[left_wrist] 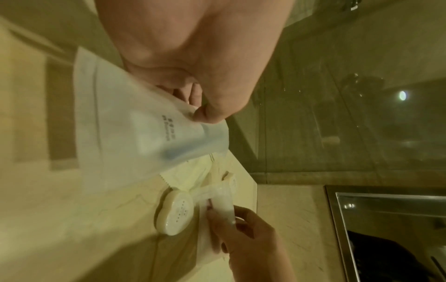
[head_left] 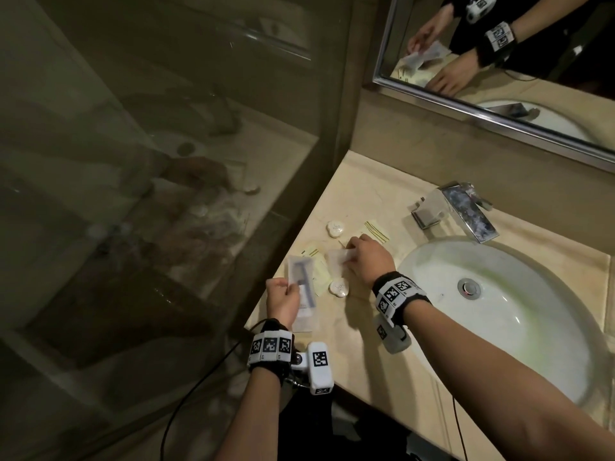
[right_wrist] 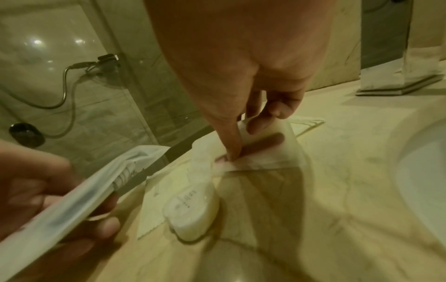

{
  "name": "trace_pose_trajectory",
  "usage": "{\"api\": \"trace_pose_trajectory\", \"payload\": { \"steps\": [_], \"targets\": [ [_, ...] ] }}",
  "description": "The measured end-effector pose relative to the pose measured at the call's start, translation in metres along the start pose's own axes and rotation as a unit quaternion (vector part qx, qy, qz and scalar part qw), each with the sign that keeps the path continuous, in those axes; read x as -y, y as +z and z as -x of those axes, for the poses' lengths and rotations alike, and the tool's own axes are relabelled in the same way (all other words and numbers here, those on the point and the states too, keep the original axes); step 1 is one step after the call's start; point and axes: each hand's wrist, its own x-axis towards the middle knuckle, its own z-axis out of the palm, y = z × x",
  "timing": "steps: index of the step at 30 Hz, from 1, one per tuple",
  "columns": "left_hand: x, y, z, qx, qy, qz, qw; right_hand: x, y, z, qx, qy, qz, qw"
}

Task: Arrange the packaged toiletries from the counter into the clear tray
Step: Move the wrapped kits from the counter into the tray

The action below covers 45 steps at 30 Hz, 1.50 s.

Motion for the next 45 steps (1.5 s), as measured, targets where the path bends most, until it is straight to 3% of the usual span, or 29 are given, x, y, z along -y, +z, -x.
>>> {"api": "trace_pose_trajectory", "payload": {
  "steps": [6, 9, 14, 18, 26, 31, 36, 40, 45],
  "targets": [
    [-0.015, 0.011, 0.006, 0.057, 0.029, 0.046, 0.997, -0.014, -0.023, 0.009, -0.062, 0.044, -0.099, 0.992],
    [-0.028, 0.024, 0.016, 0.091, 0.055, 0.063, 0.992, -0.026, -0.04, 0.02, -0.093, 0.078, -0.209, 0.97],
    [-0.049, 0.055, 0.044, 0.188, 0.076, 0.07, 0.977, -0.058, -0.072, 0.053, -0.094, 0.126, -0.399, 0.903],
    [-0.055, 0.095, 0.07, 0.258, 0.111, 0.027, 0.959, -0.095, -0.095, 0.094, -0.124, 0.143, -0.486, 0.853],
    [-0.038, 0.211, 0.149, 0.384, 0.134, -0.054, 0.912, -0.202, -0.126, 0.21, -0.242, 0.232, -0.523, 0.784],
    [-0.025, 0.292, 0.212, 0.455, 0.104, -0.055, 0.883, -0.27, -0.131, 0.283, -0.273, 0.297, -0.564, 0.72],
    [-0.009, 0.359, 0.255, 0.482, 0.05, -0.04, 0.874, -0.324, -0.141, 0.339, -0.302, 0.356, -0.6, 0.65],
    [0.004, 0.396, 0.28, 0.506, 0.011, -0.02, 0.862, -0.36, -0.137, 0.372, -0.255, 0.39, -0.623, 0.629],
    [0.01, 0.424, 0.306, 0.507, 0.013, -0.011, 0.862, -0.378, -0.139, 0.392, -0.225, 0.36, -0.632, 0.649]
  ]
}}
